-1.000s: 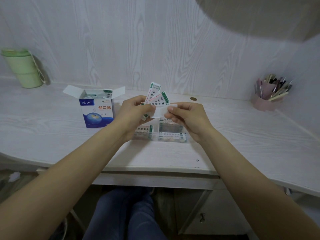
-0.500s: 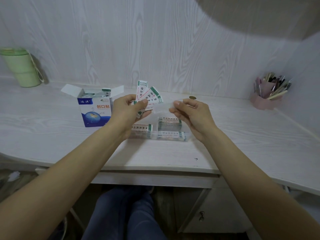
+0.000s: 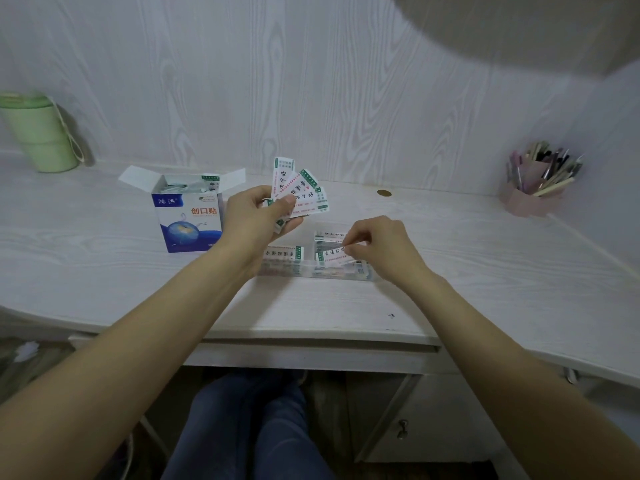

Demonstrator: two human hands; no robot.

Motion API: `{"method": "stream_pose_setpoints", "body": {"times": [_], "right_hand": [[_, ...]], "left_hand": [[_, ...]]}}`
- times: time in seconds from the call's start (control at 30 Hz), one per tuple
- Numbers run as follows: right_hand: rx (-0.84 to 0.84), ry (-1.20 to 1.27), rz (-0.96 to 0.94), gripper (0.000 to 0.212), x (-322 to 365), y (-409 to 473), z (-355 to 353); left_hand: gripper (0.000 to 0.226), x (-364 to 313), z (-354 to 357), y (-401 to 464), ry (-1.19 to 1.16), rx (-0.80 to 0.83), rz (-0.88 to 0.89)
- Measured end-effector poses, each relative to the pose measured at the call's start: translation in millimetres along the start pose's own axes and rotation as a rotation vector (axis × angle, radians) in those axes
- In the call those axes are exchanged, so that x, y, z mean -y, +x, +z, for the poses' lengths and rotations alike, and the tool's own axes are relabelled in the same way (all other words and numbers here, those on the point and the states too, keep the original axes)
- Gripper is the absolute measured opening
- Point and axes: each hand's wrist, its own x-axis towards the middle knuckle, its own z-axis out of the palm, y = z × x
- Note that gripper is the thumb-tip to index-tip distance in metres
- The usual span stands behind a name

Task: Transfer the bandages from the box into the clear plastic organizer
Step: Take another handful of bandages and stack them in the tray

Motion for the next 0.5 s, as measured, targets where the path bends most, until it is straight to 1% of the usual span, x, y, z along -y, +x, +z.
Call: {"method": "stream_pose_setpoints", "body": {"times": [0.17, 0.3, 0.4, 0.5], "right_hand": [[0.081, -0.23, -0.022, 0.009, 6.8, 3.0, 5.5], [0.119, -0.399, -0.028, 0.019, 13.3, 5.4, 2.3], [0.143, -0.443, -0.046, 0.021, 15.5, 8.0, 0.7], [0.155, -0.4, -0.044, 0.019, 14.9, 7.6, -1.8]], "left_hand": [[0.008, -0.8, 0.5, -0.1, 0.008, 0.008, 0.005], [0.009, -1.0, 1.3, 0.5, 0.01, 0.004, 0.007], [0.007, -0.7, 1.6, 0.7, 0.006, 0.008, 0.006], [0.005, -1.2, 2.2, -0.1, 0.003, 0.022, 0.006]]}}
